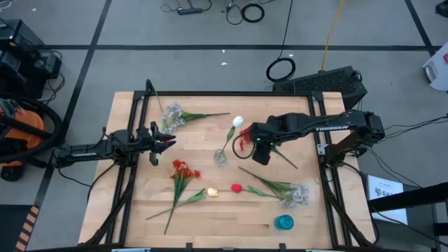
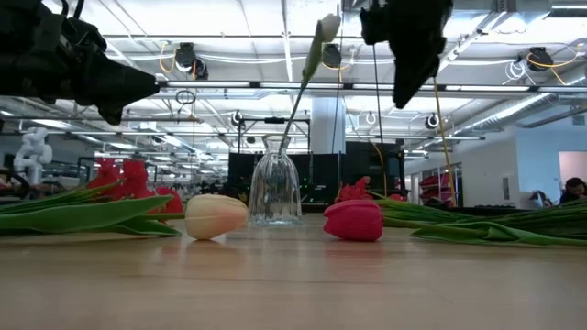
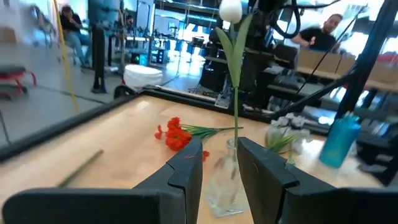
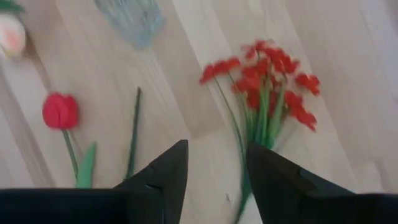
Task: Sort flowers into vase by color
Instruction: Put the bottom red flowers into the blue vase
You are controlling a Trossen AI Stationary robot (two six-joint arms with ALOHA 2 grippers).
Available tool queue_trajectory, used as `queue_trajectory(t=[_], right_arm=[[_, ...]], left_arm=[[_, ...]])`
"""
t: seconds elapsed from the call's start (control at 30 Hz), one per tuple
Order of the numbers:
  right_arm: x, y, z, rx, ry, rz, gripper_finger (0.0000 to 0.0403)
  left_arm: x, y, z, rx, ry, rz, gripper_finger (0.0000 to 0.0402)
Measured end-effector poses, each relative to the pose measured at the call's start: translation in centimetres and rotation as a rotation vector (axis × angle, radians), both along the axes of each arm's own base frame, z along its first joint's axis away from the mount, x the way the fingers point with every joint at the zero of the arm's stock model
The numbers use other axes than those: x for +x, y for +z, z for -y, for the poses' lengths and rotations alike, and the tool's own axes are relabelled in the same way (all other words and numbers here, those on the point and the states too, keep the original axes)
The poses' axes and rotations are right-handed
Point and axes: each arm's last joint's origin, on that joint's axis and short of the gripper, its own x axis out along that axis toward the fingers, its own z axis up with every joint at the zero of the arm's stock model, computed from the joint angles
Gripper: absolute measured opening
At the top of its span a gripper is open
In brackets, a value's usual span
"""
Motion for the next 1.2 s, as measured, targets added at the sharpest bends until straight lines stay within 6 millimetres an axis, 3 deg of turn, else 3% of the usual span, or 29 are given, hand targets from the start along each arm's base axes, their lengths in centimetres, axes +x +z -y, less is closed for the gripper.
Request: queue_trajectory(t=[0.1,0.3,0.43,0.57,0.7,0.87,1.0,1.2], right_arm=[[-1.2,0.7,0.0,0.004,-0.016,-0.028,0.0131],[-4.1,3.1,0.0,0.012,-0.049,0.101,0.011],[-6.7,3.1,0.1,0.022,-0.097,0.186,0.01],[-9.0,1.5,0.1,0.041,-0.168,0.223,0.0093],[-10.2,-0.7,0.1,0.058,-0.222,0.278,0.0093],[-10.0,-3.8,0.3,0.071,-0.261,0.381,0.0093],[-9.9,-6.0,0.6,0.084,-0.287,0.387,0.0093],[-9.9,-6.9,1.3,0.097,-0.299,0.391,0.0093]], left_arm=[[0.0,0.2,0.0,-0.116,-0.005,0.034,0.0106],[-0.1,0.8,0.0,-0.252,-0.013,0.114,0.0106],[-0.2,1.5,-0.2,-0.36,0.045,0.216,0.0106],[-0.3,1.9,-0.4,-0.431,0.106,0.281,0.0106],[-0.5,2.5,-0.5,-0.349,0.134,0.317,0.0106],[-0.4,2.8,-0.5,-0.305,0.161,0.295,0.0106],[0.0,4.3,-0.2,-0.315,0.164,0.252,0.0106],[2.3,7.7,0.6,-0.243,0.176,0.135,0.0091]])
